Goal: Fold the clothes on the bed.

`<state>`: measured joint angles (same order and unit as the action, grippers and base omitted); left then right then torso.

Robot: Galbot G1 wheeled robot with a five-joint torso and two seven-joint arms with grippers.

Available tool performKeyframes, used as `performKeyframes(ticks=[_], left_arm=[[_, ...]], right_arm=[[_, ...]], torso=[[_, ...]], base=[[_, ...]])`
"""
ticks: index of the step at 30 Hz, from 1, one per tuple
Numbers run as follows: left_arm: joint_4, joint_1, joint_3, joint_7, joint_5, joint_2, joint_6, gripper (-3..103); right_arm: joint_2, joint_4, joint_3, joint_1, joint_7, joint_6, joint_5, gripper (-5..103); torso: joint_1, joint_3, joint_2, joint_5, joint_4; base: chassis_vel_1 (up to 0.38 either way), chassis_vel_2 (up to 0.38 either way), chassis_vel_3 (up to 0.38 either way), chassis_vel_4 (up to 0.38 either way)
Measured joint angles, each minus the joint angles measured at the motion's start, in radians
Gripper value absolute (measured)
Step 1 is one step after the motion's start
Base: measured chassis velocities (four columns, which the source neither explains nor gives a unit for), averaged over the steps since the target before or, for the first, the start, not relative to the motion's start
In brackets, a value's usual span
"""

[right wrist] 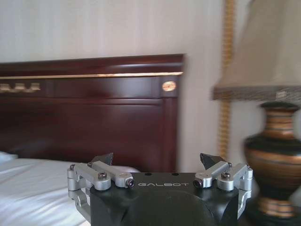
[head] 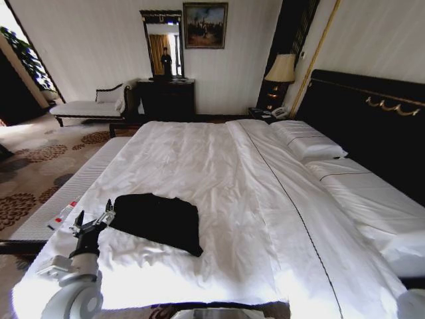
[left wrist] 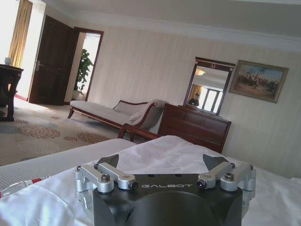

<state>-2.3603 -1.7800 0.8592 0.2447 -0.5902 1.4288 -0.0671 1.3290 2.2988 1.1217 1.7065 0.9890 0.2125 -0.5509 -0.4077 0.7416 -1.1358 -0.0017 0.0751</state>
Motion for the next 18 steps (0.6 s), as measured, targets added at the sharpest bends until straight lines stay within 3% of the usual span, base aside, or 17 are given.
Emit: performKeyframes(ticks=[2,5,7,9,13,14,15,16,18], left_arm=[[-0.006,-0.017,-0.023,-0.005,0.027,0.01,-0.014,100],[-0.017,-0.036,-0.036,-0.006,0.042,0.0,-0.043,100],[-0.04,-0.063,-0.06,-0.036,0.068,-0.052,-0.074,100],[-0.042,-0.063,-0.063,-0.039,0.069,-0.064,-0.074,100],[-0.051,-0.057,-0.054,-0.072,0.001,-0.187,-0.036,100],[-0.051,-0.057,-0.054,-0.072,0.001,-0.187,-0.036,100],[-0.051,-0.056,-0.053,-0.079,-0.008,-0.196,-0.031,100],[-0.057,-0.06,-0.052,-0.104,-0.026,-0.206,-0.024,100],[-0.069,-0.068,-0.063,-0.152,-0.05,-0.194,-0.019,100]], right_arm=[[0.001,-0.011,-0.093,0.01,-0.117,-0.097,0.038,100],[0.0,-0.014,-0.15,0.022,-0.213,-0.161,0.059,100],[-0.031,0.011,-0.254,0.059,-0.383,-0.244,0.026,100],[-0.041,0.019,-0.269,0.067,-0.408,-0.248,0.012,100],[-0.063,0.085,-0.365,0.131,-0.663,-0.272,-0.053,100],[-0.063,0.085,-0.365,0.131,-0.663,-0.272,-0.053,100],[-0.058,0.088,-0.382,0.133,-0.69,-0.28,-0.04,100],[-0.043,0.082,-0.426,0.132,-0.743,-0.316,0.021,100],[-0.045,0.038,-0.48,0.103,-0.773,-0.38,0.125,100]], torso=[[0.0,0.0,0.0,-0.0001,0.0005],[0.0,0.0,0.0,-0.0003,0.0007],[0.0,0.0,0.0,0.0002,0.0005],[0.0,0.0,0.0,-0.0005,0.0004],[0.0,0.0,0.0,-0.0008,0.0012],[0.0,0.0,0.0,-0.0008,0.0012],[0.0,0.0,0.0,-0.0009,0.0012],[0.0,0.0,0.0,-0.0001,0.0013],[0.0,0.0,0.0,-0.0002,0.0008]], base=[[0.0,0.0,0.0,0.0],[0.0,0.0,0.0,0.0],[0.0,0.0,0.0,0.0],[0.0,0.0,0.0,0.0],[0.0,0.0,0.0,0.0],[0.0,0.0,0.0,0.0],[0.0,0.0,0.0,0.0],[0.0,0.0,0.0,0.0],[0.0,0.0,0.0,0.0]])
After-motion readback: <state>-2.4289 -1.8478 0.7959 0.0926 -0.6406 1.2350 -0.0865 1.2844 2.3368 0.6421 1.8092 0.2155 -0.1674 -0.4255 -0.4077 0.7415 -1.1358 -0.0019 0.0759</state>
